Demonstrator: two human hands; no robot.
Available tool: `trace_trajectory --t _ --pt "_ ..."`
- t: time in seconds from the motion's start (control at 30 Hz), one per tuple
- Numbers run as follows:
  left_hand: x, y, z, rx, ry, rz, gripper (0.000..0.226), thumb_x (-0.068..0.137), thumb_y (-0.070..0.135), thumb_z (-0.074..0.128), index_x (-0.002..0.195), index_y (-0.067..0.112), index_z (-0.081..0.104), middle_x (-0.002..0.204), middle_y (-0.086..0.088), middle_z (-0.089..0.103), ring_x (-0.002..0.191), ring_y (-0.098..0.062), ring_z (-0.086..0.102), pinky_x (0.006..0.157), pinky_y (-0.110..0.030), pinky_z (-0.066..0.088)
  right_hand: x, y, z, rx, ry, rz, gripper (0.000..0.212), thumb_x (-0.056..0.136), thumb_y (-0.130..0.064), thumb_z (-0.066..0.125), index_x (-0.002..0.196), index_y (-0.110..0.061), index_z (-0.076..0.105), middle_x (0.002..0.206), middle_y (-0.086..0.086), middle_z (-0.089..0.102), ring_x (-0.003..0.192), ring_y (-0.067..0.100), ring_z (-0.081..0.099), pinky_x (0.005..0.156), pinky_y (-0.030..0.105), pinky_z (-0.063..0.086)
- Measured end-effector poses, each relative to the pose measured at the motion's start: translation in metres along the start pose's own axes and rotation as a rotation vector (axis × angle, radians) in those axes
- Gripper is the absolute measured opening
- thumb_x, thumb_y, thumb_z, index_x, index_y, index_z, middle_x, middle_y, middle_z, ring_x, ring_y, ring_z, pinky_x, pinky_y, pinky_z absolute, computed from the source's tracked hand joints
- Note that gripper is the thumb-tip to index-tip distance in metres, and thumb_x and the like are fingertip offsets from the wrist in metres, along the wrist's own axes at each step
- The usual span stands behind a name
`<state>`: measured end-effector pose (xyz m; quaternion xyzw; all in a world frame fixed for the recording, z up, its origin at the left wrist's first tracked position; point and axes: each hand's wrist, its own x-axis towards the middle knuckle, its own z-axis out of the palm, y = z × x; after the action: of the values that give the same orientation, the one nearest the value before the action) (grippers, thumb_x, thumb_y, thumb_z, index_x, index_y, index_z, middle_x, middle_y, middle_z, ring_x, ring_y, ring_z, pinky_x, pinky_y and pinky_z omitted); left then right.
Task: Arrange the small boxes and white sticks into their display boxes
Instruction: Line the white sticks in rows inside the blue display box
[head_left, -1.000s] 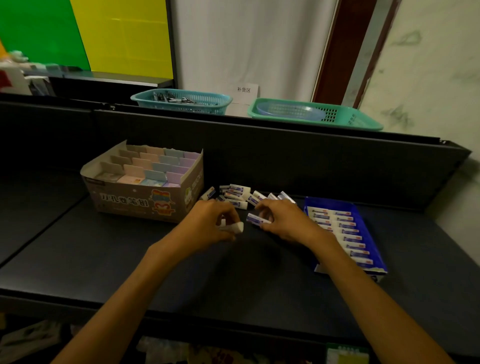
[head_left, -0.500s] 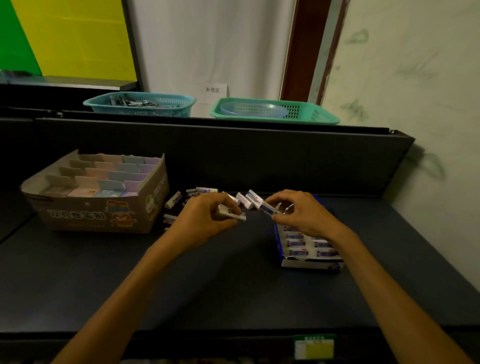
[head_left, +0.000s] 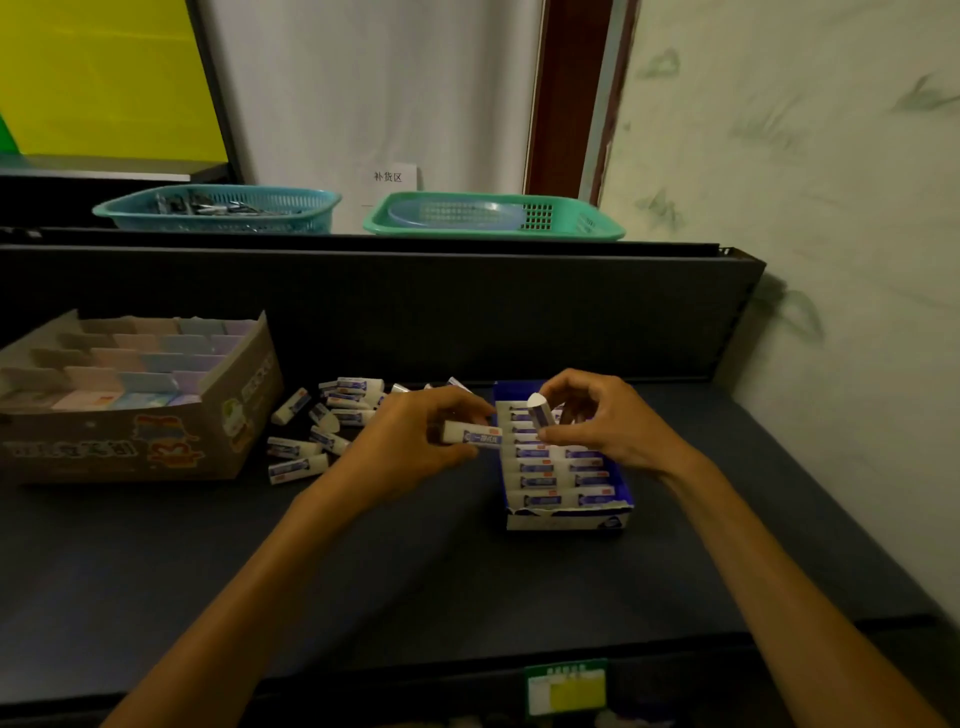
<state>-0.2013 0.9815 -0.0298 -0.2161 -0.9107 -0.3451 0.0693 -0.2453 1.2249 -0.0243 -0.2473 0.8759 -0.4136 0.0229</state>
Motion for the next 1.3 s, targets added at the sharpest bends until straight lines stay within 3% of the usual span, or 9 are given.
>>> trace_trajectory --t 0.17,0.37,0.5,0.8,1.0,1.13,1.23,1.3 --pt "0.011 0.012 0.012 0.121 -0.042 0.012 0.037 0.087 0.021 0.063 0.122 0.032 0.055 0.120 0.016 0.051 0.087 0.009 0.048 0.070 -0.008 0.042 -0.010 0.007 -0.010 0.141 -0.032 0.017 0.034 0.077 -0.015 0.075 0.107 -0.023 0.061 0.105 -0.005 0.065 0.097 0.007 0.065 0.084 0.030 0.055" --pt "0.015 0.023 0.023 0.012 -0.082 -0.017 0.035 0.090 0.018 0.058 0.121 0.034 0.052 0.122 0.008 0.055 0.103 0.001 0.054 0.072 -0.011 0.048 -0.021 0.017 -0.023 0.152 -0.034 0.066 0.024 0.079 -0.012 0.073 0.100 -0.021 0.064 0.105 -0.006 0.066 0.097 0.004 0.065 0.080 0.026 0.054" --pt "0.017 0.028 0.030 -0.037 -0.086 -0.027 0.033 0.091 0.018 0.056 0.119 0.034 0.051 0.120 0.012 0.050 0.098 0.003 0.054 0.068 -0.009 0.048 -0.027 0.023 -0.030 0.147 -0.045 0.075 0.024 0.081 -0.012 0.070 0.103 -0.020 0.064 0.108 -0.006 0.065 0.099 0.002 0.064 0.077 0.022 0.054" --pt "0.015 0.032 0.037 -0.043 -0.071 -0.017 0.028 0.090 0.019 0.057 0.114 0.032 0.057 0.121 0.008 0.054 0.108 -0.005 0.055 0.080 -0.017 0.051 -0.037 0.029 -0.035 0.050 -0.042 0.027 0.020 0.083 -0.025 0.069 0.103 -0.029 0.066 0.111 -0.013 0.063 0.102 -0.002 0.060 0.079 0.022 0.053" --pt "0.016 0.038 0.039 0.058 -0.011 -0.017 0.030 0.091 0.018 0.056 0.120 0.025 0.057 0.121 0.007 0.055 0.104 0.001 0.050 0.075 -0.006 0.040 -0.043 0.027 -0.036 0.031 -0.102 0.003 0.025 0.085 -0.022 0.067 0.106 -0.032 0.060 0.113 -0.009 0.062 0.105 0.003 0.061 0.086 0.024 0.053" --pt "0.017 0.042 0.040 0.124 0.004 -0.001 0.028 0.092 0.018 0.055 0.118 0.027 0.057 0.119 0.009 0.053 0.105 -0.001 0.049 0.082 -0.014 0.043 -0.045 0.024 -0.035 -0.005 -0.130 0.006 0.031 0.087 -0.020 0.065 0.115 -0.030 0.057 0.118 -0.008 0.059 0.108 0.005 0.059 0.088 0.023 0.052" --pt "0.017 0.042 0.039 0.194 0.005 0.032 0.028 0.091 0.019 0.055 0.117 0.029 0.058 0.120 0.007 0.052 0.108 -0.006 0.048 0.080 -0.011 0.036 -0.047 0.020 -0.037 -0.042 -0.147 -0.019 0.032 0.085 -0.021 0.067 0.114 -0.030 0.058 0.118 -0.008 0.060 0.109 0.002 0.057 0.090 0.021 0.050" --pt "0.015 0.043 0.037 0.246 0.007 0.053 0.028 0.091 0.020 0.056 0.118 0.028 0.058 0.118 0.009 0.052 0.099 0.003 0.040 0.077 -0.007 0.031 -0.047 0.019 -0.037 -0.074 -0.177 -0.016 0.032 0.083 -0.021 0.069 0.112 -0.031 0.060 0.117 -0.009 0.061 0.109 0.001 0.056 0.089 0.019 0.049"
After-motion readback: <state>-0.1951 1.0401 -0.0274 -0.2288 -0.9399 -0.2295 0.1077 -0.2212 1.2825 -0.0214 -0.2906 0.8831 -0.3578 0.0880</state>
